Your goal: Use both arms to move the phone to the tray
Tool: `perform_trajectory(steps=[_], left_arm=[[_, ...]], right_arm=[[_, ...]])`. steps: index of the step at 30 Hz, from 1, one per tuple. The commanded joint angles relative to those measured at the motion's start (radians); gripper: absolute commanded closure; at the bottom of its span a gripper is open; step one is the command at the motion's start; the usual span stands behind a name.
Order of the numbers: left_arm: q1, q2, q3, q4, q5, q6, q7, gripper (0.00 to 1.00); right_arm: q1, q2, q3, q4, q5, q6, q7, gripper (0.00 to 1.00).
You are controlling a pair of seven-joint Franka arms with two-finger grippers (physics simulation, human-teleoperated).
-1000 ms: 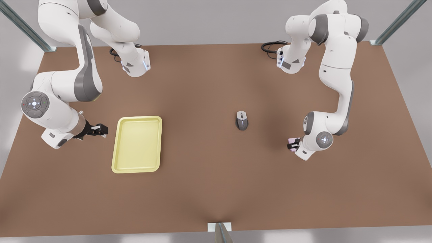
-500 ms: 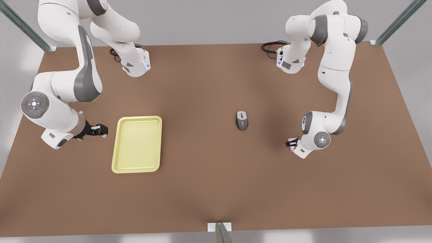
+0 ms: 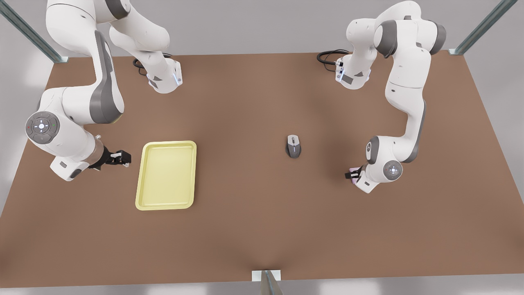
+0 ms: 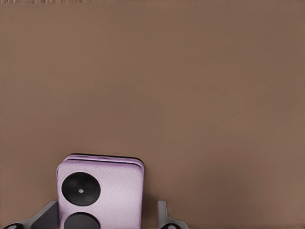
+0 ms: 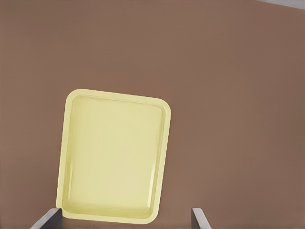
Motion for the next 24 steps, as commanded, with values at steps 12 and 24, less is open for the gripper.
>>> perform_trajectory(steps=[12, 24], left_arm=[[0.002, 0.007, 0.015, 0.003, 0.001, 0.003, 0.03, 0.27], [-0.527, 0.148, -0.002, 0.594, -0.121, -0.489, -0.809, 0.27]], right_arm=[[0.0, 0.002, 0.0, 0.001, 0.001, 0.003, -0.016, 0.0], [0.0, 0.002, -0.001, 0.002, 0.001, 0.006, -0.016, 0.0]])
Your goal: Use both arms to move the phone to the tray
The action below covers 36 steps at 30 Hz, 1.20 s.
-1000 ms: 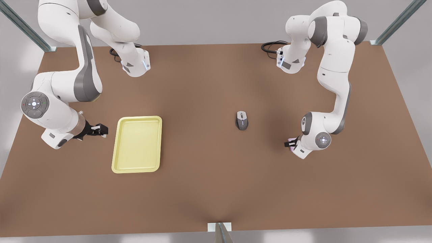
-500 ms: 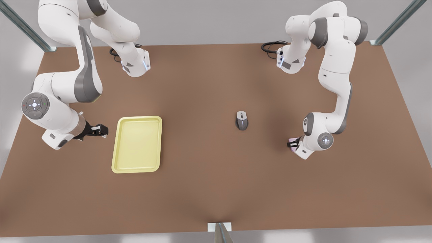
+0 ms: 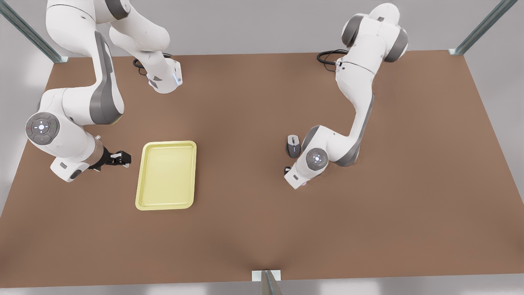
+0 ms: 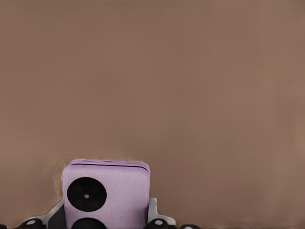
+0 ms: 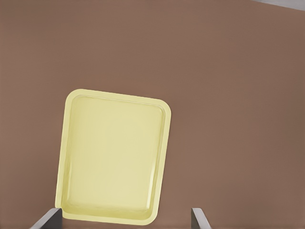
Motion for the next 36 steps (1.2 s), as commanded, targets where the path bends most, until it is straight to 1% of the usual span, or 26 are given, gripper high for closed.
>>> perform_trajectory(steps=[1, 2, 3, 6, 9, 10, 11, 14, 15, 16, 17, 18, 19, 20, 21, 22, 23, 24, 25, 26, 28, 29, 30, 32, 33, 36], left_arm=[[-0.094, 0.092, 0.0, 0.133, -0.054, -0.188, -0.648, 0.27], [-0.117, 0.139, 0.0, 0.196, -0.052, -0.186, -0.683, 0.27], [-0.13, 0.153, 0.0, 0.224, -0.054, -0.157, -0.708, 0.27], [-0.155, 0.211, -0.001, 0.223, -0.058, 0.01, -0.726, 0.27], [-0.175, 0.268, -0.017, 0.233, -0.057, 0.116, -0.723, 0.25], [-0.181, 0.276, -0.015, 0.236, -0.057, 0.13, -0.723, 0.22], [-0.183, 0.276, -0.015, 0.236, -0.055, 0.137, -0.719, 0.0], [-0.181, 0.25, -0.011, 0.238, -0.054, 0.094, -0.719, 0.0], [-0.167, 0.21, -0.001, 0.238, -0.051, 0.025, -0.708, 0.0], [-0.078, 0.1, 0.0, 0.236, -0.048, -0.181, -0.527, 0.0], [0.043, -0.025, 0.012, 0.236, -0.031, -0.386, -0.271, 0.0], [0.134, -0.092, 0.012, 0.236, 0.014, -0.488, -0.101, 0.0], [0.247, -0.152, 0.012, 0.238, 0.107, -0.579, 0.137, 0.0], [0.331, -0.178, 0.022, 0.238, 0.126, -0.616, 0.281, 0.0], [0.405, -0.242, 0.022, 0.188, 0.124, -0.607, 0.385, 0.0], [0.452, -0.334, 0.009, 0.061, 0.124, -0.541, 0.421, 0.0], [0.454, -0.477, 0.009, -0.147, 0.169, -0.403, 0.423, 0.0], [0.448, -0.483, 0.011, -0.152, 0.173, -0.439, 0.421, 0.0], [0.446, -0.467, 0.009, -0.115, 0.175, -0.504, 0.421, 0.0], [0.448, -0.47, 0.009, -0.1, 0.173, -0.515, 0.421, 0.0], [0.446, -0.457, 0.008, -0.026, 0.15, -0.515, 0.407, 0.0], [0.446, -0.457, 0.006, -0.023, 0.137, -0.516, 0.409, 0.0], [0.446, -0.454, 0.008, -0.023, 0.127, -0.519, 0.407, 0.0], [0.446, -0.427, 0.011, -0.023, 0.126, -0.525, 0.409, 0.0], [0.446, -0.44, 0.011, -0.021, 0.138, -0.536, 0.409, 0.0], [0.446, -0.421, 0.011, -0.023, 0.141, -0.535, 0.41, 0.0]], right_arm=[[0.001, -0.001, 0.0, 0.0, 0.001, 0.001, -0.007, 0.0], [0.001, -0.001, 0.0, 0.001, 0.001, 0.004, -0.007, 0.0], [0.002, -0.001, 0.0, 0.001, -0.001, 0.004, -0.007, 0.0], [0.002, 0.0, 0.0, 0.001, -0.001, 0.006, -0.007, 0.0], [0.002, 0.007, 0.0, 0.001, -0.001, 0.007, -0.006, 0.0], [0.002, 0.007, 0.002, 0.001, -0.001, 0.009, -0.005, 0.0], [0.002, 0.01, 0.0, 0.001, -0.001, 0.012, -0.003, 0.0], [0.002, 0.02, 0.0, 0.011, -0.001, 0.012, -0.002, 0.0], [0.002, 0.026, 0.0, 0.026, -0.001, 0.012, 0.003, 0.0], [0.002, 0.03, 0.0, 0.032, 0.001, 0.012, 0.006, 0.0], [0.01, 0.03, 0.002, 0.034, 0.002, 0.012, 0.012, 0.0], [0.014, 0.03, 0.008, 0.034, 0.002, 0.012, 0.012, 0.0], [0.022, 0.046, 0.064, 0.037, 0.002, 0.014, -0.002, 0.0], [0.022, 0.076, 0.141, 0.078, -0.001, 0.012, 0.009, 0.0], [0.024, 0.083, 0.152, 0.08, -0.001, 0.012, 0.015, 0.0], [0.027, 0.109, 0.187, 0.083, -0.009, 0.017, 0.052, 0.0], [0.083, 0.146, 0.187, 0.087, -0.01, 0.078, 0.156, 0.0], [0.132, 0.172, 0.186, 0.087, -0.01, 0.099, 0.277, 0.0], [0.175, 0.195, 0.186, 0.087, -0.012, 0.119, 0.344, 0.0], [0.24, 0.229, 0.186, 0.095, -0.031, 0.136, 0.487, 0.0], [0.368, 0.345, 0.183, 0.195, -0.073, 0.149, 0.72, 0.0], [0.419, 0.382, 0.181, 0.235, -0.099, 0.149, 0.811, 0.0], [0.436, 0.404, 0.181, 0.247, -0.099, 0.15, 0.831, 0.0], [0.504, 0.459, 0.178, 0.27, -0.104, 0.196, 0.99, 0.0], [0.519, 0.481, 0.175, 0.271, -0.104, 0.225, 1.047, 0.0], [0.542, 0.536, 0.175, 0.27, -0.104, 0.313, 1.132, 0.0]])
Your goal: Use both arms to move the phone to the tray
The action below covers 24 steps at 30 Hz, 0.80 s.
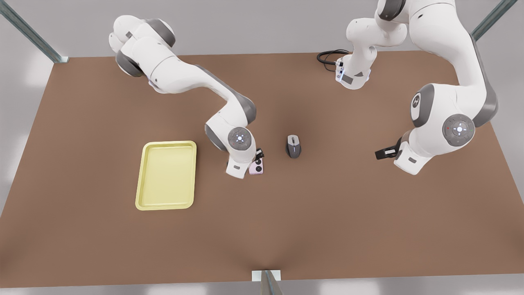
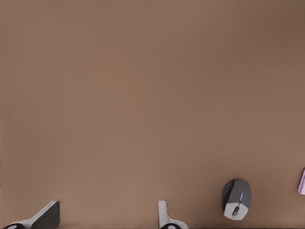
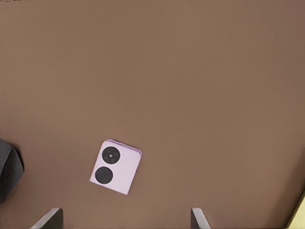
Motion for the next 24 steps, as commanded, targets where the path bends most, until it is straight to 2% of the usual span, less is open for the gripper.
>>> perform_trajectory(steps=[1, 7, 15, 17, 24], left_arm=[[0.0, 0.004, 0.0, 0.001, 0.003, -0.027, 0.292, 0.0], [0.0, 0.021, 0.0, 0.001, 0.002, -0.029, 0.291, 0.0], [0.0, 0.013, -0.003, 0.017, -0.009, -0.045, 0.289, 0.0], [0.0, 0.016, -0.003, 0.022, -0.009, -0.045, 0.289, 0.0], [0.0, 0.018, -0.003, 0.022, -0.009, -0.045, 0.289, 0.0]], right_arm=[[0.027, 0.039, -0.002, 0.004, -0.007, 0.152, 0.701, 0.0], [0.084, 0.167, -0.054, -0.007, -0.062, 0.342, 0.768, 0.0], [0.078, 0.174, -0.069, -0.073, -0.114, 0.345, 0.557, 0.0], [0.06, 0.169, -0.069, -0.109, -0.119, 0.344, 0.379, 0.0], [0.072, 0.158, -0.06, -0.152, -0.119, 0.321, 0.3, 0.0]])
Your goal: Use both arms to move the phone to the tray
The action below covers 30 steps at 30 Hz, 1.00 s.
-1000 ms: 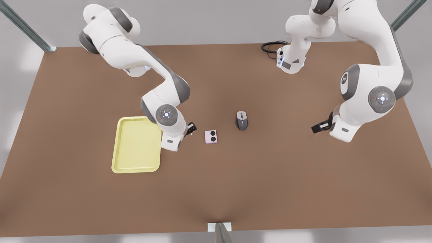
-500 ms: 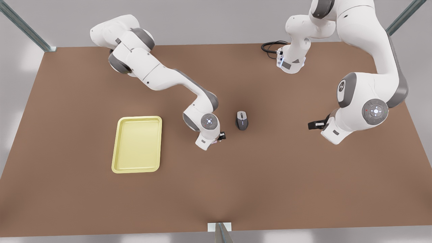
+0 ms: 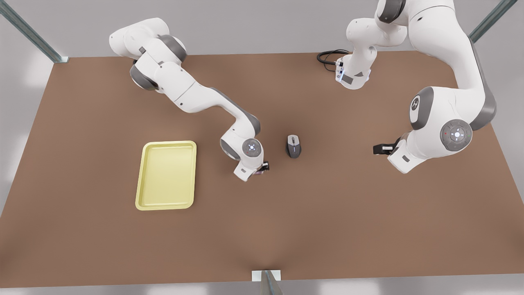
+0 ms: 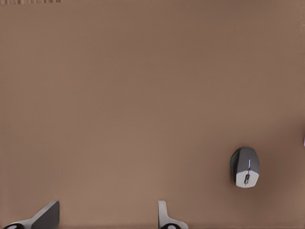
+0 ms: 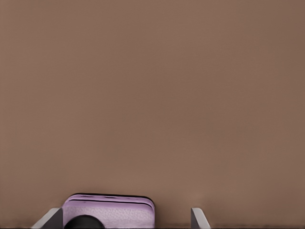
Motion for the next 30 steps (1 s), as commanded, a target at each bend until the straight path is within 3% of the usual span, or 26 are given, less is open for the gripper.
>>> perform_trajectory(steps=[1, 7, 8, 9, 24, 26, 30], left_arm=[[0.0, -0.001, 0.0, 0.0, 0.0, -0.002, 0.076, 0.0], [0.0, -0.007, 0.0, 0.0, -0.001, -0.01, 0.076, 0.0], [0.0, 0.062, 0.011, 0.02, 0.0, -0.002, 0.077, 0.0], [-0.001, 0.051, 0.003, 0.074, 0.023, -0.014, 0.077, 0.0], [-0.001, 0.057, 0.003, 0.079, 0.04, -0.004, 0.08, 0.0], [-0.001, 0.057, 0.003, 0.079, 0.04, -0.004, 0.079, 0.0], [-0.001, 0.06, 0.001, 0.079, 0.039, -0.004, 0.079, 0.0]], right_arm=[[0.001, -0.006, 0.005, -0.013, -0.001, -0.007, -0.06, 0.0], [0.004, -0.014, 0.007, -0.027, 0.005, -0.004, -0.051, 0.0], [0.003, -0.012, 0.016, -0.027, 0.007, -0.006, -0.051, 0.0], [0.004, -0.012, 0.016, -0.029, 0.007, -0.006, -0.049, 0.0], [0.003, 0.002, 0.022, -0.036, 0.008, 0.016, -0.045, 0.0], [0.003, 0.002, 0.022, -0.035, 0.008, 0.028, -0.045, 0.12], [0.003, 0.002, 0.022, -0.035, 0.008, 0.031, -0.045, 0.15]])
